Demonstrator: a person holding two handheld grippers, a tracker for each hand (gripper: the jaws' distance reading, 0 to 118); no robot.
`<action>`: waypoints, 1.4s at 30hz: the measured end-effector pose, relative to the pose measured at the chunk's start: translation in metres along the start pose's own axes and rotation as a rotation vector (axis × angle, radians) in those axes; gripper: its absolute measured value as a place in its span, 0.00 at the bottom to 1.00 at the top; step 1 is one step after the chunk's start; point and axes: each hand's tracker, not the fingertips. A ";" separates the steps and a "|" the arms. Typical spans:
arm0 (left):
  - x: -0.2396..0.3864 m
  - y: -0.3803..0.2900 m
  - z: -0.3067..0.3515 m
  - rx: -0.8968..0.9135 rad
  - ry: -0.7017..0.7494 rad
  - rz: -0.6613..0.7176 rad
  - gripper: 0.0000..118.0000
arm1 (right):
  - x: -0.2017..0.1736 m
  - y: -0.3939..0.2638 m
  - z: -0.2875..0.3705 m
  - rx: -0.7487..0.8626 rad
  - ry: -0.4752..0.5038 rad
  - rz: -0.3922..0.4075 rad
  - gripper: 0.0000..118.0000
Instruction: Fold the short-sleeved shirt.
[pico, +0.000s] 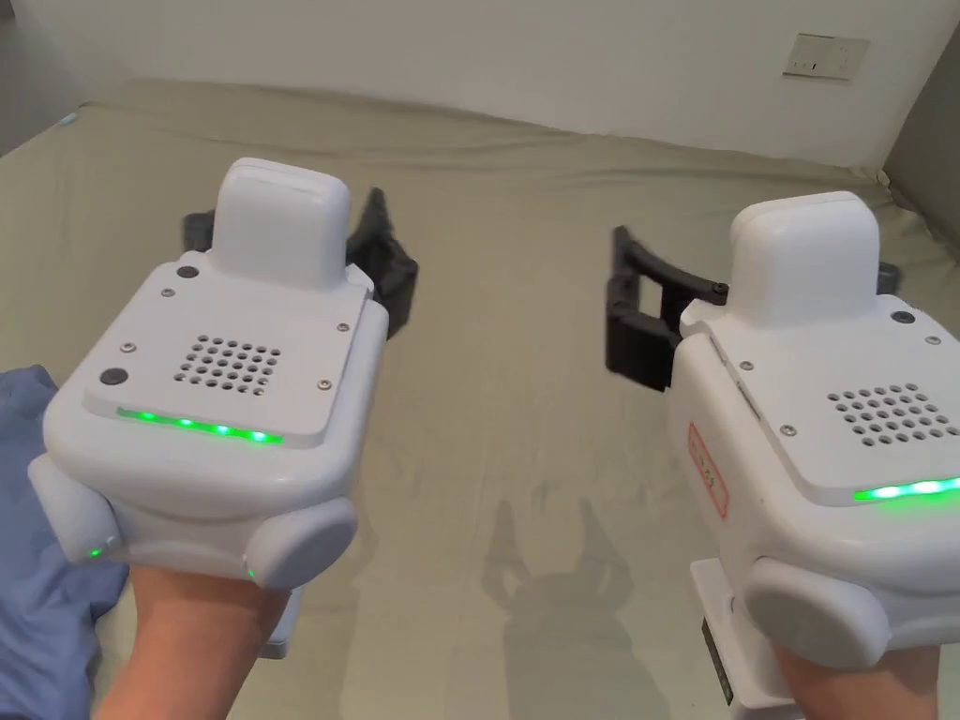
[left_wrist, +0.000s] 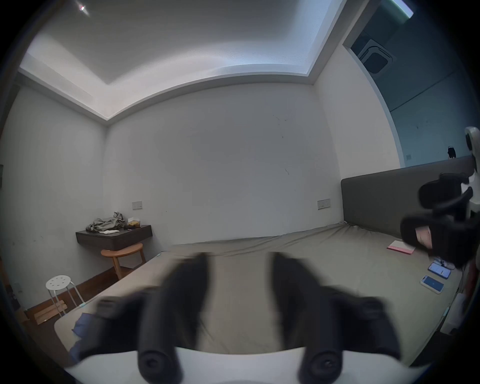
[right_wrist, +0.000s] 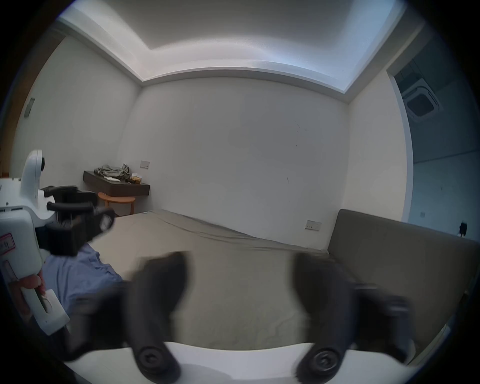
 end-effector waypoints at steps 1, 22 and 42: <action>0.001 0.000 -0.001 -0.002 0.003 -0.006 0.09 | -0.002 -0.001 -0.001 0.003 -0.016 0.014 0.02; -0.005 0.002 -0.009 -0.040 -0.062 0.004 0.00 | 0.007 -0.009 -0.009 -0.032 -0.002 -0.019 0.01; -0.159 -0.011 0.089 -0.121 0.466 -0.072 0.00 | -0.164 0.021 -0.030 0.069 0.512 -0.007 0.01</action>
